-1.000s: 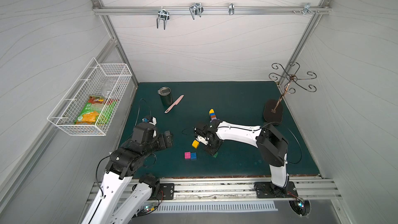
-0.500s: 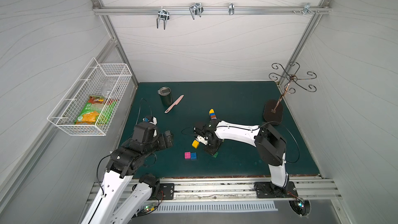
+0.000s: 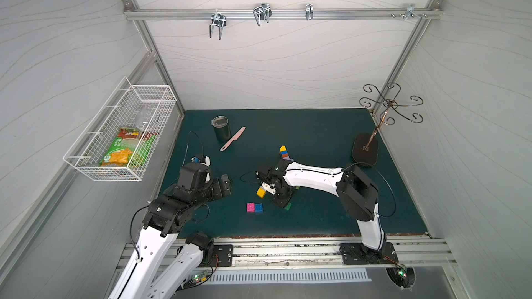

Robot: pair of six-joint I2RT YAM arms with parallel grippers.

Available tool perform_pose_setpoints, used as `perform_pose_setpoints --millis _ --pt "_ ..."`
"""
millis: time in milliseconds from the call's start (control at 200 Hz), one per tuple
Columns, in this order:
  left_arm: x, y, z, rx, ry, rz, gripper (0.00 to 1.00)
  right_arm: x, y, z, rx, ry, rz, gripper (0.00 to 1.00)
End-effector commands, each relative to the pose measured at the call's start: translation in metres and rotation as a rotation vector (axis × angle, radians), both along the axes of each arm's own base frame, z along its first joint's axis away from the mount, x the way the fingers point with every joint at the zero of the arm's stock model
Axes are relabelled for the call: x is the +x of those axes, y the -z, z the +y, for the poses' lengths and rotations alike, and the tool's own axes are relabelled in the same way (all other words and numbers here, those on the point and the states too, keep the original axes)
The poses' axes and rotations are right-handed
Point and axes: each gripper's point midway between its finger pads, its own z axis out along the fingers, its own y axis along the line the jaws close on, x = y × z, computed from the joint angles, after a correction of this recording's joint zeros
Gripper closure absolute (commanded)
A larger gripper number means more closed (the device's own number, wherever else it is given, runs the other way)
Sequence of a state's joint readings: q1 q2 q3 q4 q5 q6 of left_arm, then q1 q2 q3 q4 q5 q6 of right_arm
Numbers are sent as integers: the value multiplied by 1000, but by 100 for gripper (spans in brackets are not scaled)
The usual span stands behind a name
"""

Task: Assemble the number 1 with lego
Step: Assemble the lego brick with the lego brick.

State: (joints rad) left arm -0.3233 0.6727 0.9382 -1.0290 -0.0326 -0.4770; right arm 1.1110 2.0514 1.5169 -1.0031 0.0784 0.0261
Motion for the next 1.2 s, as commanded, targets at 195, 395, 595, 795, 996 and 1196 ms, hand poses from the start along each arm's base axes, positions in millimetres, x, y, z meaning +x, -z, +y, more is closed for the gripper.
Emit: perform_pose_setpoints --millis 195,395,595,795,996,1196 --pt "9 -10 -4 -15 12 -44 0 -24 66 -26 -127 -4 139 84" --pt "11 -8 -6 -13 17 -31 0 -25 70 -25 -119 1 146 84" --pt "11 -8 -6 -13 16 -33 0 -23 68 -22 -127 -52 104 70" --pt "11 -8 -6 -13 15 -29 0 -17 41 -3 -15 -14 72 56" --pt "10 -8 -6 -15 16 -32 1 -6 -7 18 106 15 -2 28" --pt "10 -9 -5 -15 15 -35 0 7 -48 17 195 126 -112 27"
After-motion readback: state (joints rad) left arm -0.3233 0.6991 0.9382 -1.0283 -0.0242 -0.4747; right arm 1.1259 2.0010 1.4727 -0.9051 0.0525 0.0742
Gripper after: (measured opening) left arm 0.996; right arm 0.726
